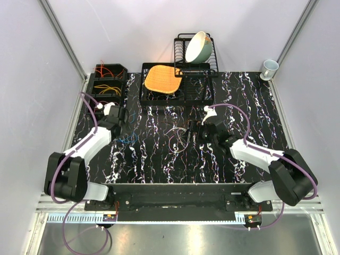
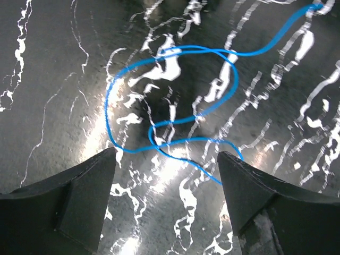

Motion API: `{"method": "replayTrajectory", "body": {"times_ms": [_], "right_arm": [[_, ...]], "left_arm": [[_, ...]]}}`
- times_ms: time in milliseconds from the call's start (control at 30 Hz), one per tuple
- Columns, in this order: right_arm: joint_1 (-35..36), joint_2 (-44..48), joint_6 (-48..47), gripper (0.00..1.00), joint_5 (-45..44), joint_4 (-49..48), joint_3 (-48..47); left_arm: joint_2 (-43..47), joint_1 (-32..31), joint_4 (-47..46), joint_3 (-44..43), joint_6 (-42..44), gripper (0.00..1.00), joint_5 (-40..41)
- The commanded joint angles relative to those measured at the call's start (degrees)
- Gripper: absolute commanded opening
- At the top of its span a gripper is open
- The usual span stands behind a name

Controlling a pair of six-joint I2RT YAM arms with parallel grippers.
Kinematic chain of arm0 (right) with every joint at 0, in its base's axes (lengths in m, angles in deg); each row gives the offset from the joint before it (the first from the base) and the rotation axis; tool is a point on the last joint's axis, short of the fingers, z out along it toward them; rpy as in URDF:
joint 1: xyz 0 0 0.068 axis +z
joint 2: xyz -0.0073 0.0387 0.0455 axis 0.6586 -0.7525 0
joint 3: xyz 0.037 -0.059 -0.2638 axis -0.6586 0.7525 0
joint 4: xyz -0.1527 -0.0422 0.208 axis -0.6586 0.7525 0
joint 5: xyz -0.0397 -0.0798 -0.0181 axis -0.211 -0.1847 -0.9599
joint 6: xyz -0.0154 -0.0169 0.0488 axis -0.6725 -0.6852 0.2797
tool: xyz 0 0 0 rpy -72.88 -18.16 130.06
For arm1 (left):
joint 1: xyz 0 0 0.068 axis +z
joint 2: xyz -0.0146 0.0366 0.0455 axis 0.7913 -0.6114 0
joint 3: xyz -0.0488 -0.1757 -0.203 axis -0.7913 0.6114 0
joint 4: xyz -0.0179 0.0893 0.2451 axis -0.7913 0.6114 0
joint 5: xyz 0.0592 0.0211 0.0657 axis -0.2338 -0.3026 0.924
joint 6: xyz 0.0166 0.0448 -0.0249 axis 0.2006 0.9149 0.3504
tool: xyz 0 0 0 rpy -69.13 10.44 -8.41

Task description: Untangle the cables

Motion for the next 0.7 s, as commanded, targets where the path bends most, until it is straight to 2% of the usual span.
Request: {"method": "replayTrajectory", "body": {"times_ms": [0,200,533,667], "right_arm": [[-0.24,-0.12,-0.07,0.97,0.08,-1.06,-2.3],[-0.33,0.05,-0.07,0.97,-0.01,-1.06,-2.21],[-0.24,0.14,-0.16,0.98,-0.01,-1.06,-2.12],[-0.33,0.06,-0.07,0.97,-0.01,-1.06,-2.21]], "left_arm": [[5.63,-2.07,0.21,1.58,-3.32,0.81,7.36],[11.35,-2.6,-1.89,5.98,-4.39,0.79,9.21],[0.38,-0.5,-2.16,2.47,-2.02,0.78,5.61],[-2.45,1.09,-2.59,1.32,-0.96,0.75,3.59]]}}
